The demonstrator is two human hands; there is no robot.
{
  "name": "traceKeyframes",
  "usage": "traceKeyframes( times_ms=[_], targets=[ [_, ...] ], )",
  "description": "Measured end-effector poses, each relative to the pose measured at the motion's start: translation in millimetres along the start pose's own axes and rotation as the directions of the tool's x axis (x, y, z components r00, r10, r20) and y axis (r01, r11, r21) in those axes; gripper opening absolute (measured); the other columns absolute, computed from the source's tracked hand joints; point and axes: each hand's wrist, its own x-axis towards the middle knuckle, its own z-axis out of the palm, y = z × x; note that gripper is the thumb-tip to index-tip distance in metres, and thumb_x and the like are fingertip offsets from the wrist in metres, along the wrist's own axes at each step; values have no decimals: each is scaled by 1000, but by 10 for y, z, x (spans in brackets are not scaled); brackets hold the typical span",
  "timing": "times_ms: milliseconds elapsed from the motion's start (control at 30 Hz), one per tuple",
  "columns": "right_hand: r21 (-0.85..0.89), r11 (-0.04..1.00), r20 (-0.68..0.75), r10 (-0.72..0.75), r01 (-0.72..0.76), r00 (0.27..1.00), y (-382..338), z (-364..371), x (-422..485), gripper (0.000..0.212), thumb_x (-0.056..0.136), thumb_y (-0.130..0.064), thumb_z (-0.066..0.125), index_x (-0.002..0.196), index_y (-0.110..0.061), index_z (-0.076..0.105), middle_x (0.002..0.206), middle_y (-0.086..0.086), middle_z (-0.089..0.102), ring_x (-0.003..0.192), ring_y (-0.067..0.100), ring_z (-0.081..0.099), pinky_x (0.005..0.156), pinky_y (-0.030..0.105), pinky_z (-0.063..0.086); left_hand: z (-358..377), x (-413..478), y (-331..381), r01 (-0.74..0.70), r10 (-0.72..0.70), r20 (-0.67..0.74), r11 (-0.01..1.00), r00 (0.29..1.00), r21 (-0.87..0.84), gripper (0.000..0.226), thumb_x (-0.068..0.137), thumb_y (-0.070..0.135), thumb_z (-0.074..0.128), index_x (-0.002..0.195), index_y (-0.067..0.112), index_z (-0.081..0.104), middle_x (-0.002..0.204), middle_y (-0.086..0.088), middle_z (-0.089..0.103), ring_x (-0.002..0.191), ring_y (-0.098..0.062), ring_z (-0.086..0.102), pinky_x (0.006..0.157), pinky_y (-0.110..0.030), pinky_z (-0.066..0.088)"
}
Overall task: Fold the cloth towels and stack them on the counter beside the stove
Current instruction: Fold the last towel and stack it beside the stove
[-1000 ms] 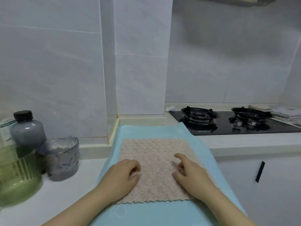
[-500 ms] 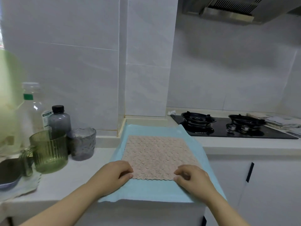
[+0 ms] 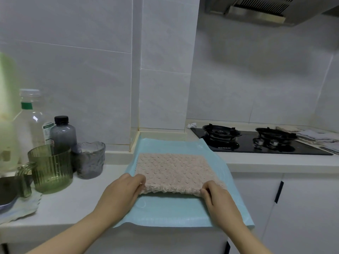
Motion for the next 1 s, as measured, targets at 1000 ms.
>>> traceKeyframes(
  times_ms=[1000],
  targets=[
    [315, 881, 489, 168, -353, 856, 29, -949, -121, 18, 78, -20, 75, 67, -13, 62, 62, -5, 55, 61, 6, 48, 58, 15, 35, -684, 205, -249, 613, -159, 707, 648, 689, -451, 5, 81, 19, 71, 82, 15, 69, 70, 7, 63, 64, -5, 55, 66, -19, 45]
  ],
)
